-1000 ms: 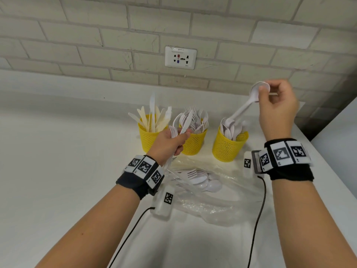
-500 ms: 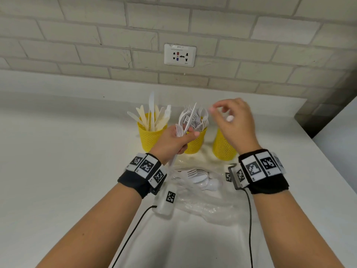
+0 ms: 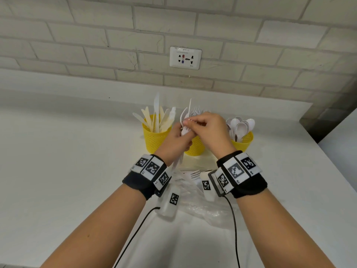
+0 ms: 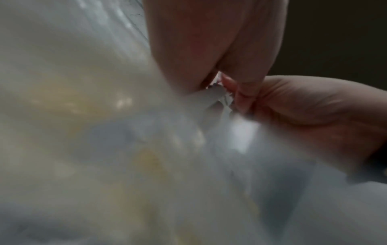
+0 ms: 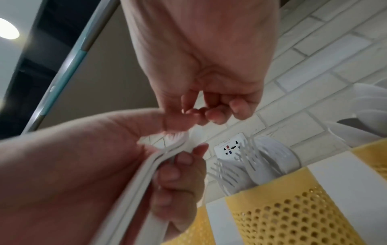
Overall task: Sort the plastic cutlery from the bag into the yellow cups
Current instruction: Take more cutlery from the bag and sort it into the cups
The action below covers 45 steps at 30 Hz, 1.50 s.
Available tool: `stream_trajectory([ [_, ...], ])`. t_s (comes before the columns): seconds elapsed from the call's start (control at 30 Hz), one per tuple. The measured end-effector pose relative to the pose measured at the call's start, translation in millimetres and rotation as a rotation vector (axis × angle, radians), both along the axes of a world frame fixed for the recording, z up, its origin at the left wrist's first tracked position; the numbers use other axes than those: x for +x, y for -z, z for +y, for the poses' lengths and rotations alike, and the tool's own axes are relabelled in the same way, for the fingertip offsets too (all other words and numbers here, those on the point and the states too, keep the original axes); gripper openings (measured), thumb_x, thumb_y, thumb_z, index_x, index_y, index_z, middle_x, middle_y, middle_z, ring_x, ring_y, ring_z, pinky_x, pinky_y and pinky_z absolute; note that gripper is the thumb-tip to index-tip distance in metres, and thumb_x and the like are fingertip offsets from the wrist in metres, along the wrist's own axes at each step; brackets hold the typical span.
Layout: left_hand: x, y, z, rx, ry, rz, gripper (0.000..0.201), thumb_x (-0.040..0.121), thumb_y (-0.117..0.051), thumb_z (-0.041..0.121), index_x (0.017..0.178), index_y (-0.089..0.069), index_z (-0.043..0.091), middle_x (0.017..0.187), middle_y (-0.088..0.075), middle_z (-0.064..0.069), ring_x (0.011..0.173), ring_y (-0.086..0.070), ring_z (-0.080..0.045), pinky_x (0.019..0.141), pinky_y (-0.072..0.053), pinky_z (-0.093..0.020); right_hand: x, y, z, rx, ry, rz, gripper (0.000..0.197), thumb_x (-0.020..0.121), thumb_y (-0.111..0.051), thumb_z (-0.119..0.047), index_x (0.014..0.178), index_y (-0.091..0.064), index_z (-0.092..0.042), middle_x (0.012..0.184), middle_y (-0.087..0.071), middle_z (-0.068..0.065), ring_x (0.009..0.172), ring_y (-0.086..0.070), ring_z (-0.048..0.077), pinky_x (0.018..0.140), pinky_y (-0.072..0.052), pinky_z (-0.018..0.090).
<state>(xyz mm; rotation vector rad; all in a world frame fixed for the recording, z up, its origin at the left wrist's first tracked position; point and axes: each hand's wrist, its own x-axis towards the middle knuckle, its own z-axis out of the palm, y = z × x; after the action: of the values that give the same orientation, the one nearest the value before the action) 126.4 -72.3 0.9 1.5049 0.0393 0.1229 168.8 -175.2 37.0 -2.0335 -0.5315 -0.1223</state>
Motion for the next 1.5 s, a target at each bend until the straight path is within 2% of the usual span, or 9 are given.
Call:
stream_trajectory([
  [0.2,-3,1,5,-0.054,0.002,0.069,0.038,0.100,-0.030,0.047,0.093,-0.060,0.025,0.066,-0.043,-0.001,0.060,-0.041,-0.015,0.058,-0.035,-0.027,9,-10,-13,0.289,0.075,0.021,0.011,0.087,-0.065,-0.022,0.076,-0.064,-0.023,0.078,-0.068,0.001,0.075,-0.065,0.021,0.072,-0.056,0.045],
  [0.37,-4,-7,-9,-0.066,-0.010,0.052,0.049,0.104,-0.024,0.037,0.087,-0.058,0.007,0.065,-0.047,-0.012,0.058,-0.045,-0.022,0.059,-0.035,-0.035,3,-2,5,0.332,0.074,0.111,0.008,0.088,-0.064,-0.023,0.081,-0.064,-0.027,0.080,-0.067,0.002,0.074,-0.063,0.019,0.073,-0.053,0.042],
  [0.5,-7,-8,-13,0.068,-0.051,0.005,0.050,0.105,-0.022,0.032,0.131,-0.048,-0.002,0.126,-0.056,-0.025,0.120,-0.051,-0.034,0.103,-0.039,-0.046,-2,3,14,0.396,0.128,0.111,0.016,0.090,-0.060,-0.019,0.104,-0.067,-0.013,0.098,-0.069,0.004,0.090,-0.065,0.015,0.086,-0.053,0.033],
  [0.67,-3,-10,-15,0.140,-0.078,-0.038,0.044,0.105,-0.026,0.027,0.128,-0.044,-0.006,0.079,-0.052,-0.017,0.060,-0.046,0.002,0.060,-0.040,-0.015,-4,0,19,0.288,0.085,0.087,0.036,0.089,-0.060,-0.015,0.125,-0.058,-0.012,0.122,-0.063,0.007,0.111,-0.059,0.016,0.097,-0.047,0.027],
  [0.77,-1,-13,-17,0.107,-0.088,-0.089,0.039,0.105,-0.028,0.019,0.129,-0.041,-0.010,0.110,-0.046,-0.032,0.057,-0.054,-0.002,0.050,-0.032,-0.014,-1,-2,19,0.230,0.077,0.035,0.029,0.088,-0.060,-0.017,0.118,-0.061,-0.016,0.115,-0.065,0.009,0.106,-0.061,0.021,0.093,-0.049,0.033],
  [0.87,-1,-17,-18,0.063,-0.066,-0.131,0.032,0.104,-0.029,0.018,0.117,-0.054,0.003,0.073,-0.054,-0.010,0.060,-0.046,-0.008,0.059,-0.038,-0.018,0,-3,17,0.245,0.076,0.008,0.014,0.088,-0.058,-0.015,0.102,-0.061,-0.017,0.104,-0.064,0.010,0.094,-0.060,0.020,0.083,-0.049,0.029],
  [0.97,-2,-19,-17,-0.002,-0.046,-0.219,0.030,0.097,-0.028,0.020,0.097,-0.059,0.018,0.092,-0.058,-0.004,0.083,-0.053,-0.005,0.076,-0.045,-0.019,4,-2,13,0.238,0.055,-0.016,0.006,0.087,-0.058,-0.012,0.089,-0.058,-0.018,0.091,-0.063,0.006,0.082,-0.058,0.014,0.077,-0.047,0.024],
  [1.2,10,-17,27,0.096,-0.531,-0.188,0.025,0.102,-0.034,0.019,0.088,-0.053,0.028,0.076,-0.048,0.003,0.072,-0.046,-0.013,0.071,-0.040,-0.028,28,-32,-15,0.457,0.185,-0.183,0.024,0.086,-0.061,-0.013,0.077,-0.054,-0.034,0.078,-0.061,-0.010,0.077,-0.059,0.009,0.074,-0.048,0.022],
  [1.5,28,-44,96,0.443,-0.572,-0.174,0.007,0.088,-0.061,0.008,0.088,-0.063,0.015,0.080,-0.062,0.001,0.077,-0.061,-0.021,0.076,-0.053,-0.033,57,-51,-13,0.529,0.222,-0.333,0.026,0.085,-0.059,-0.009,0.077,-0.052,-0.033,0.074,-0.056,-0.018,0.071,-0.053,-0.009,0.071,-0.043,0.010],
])
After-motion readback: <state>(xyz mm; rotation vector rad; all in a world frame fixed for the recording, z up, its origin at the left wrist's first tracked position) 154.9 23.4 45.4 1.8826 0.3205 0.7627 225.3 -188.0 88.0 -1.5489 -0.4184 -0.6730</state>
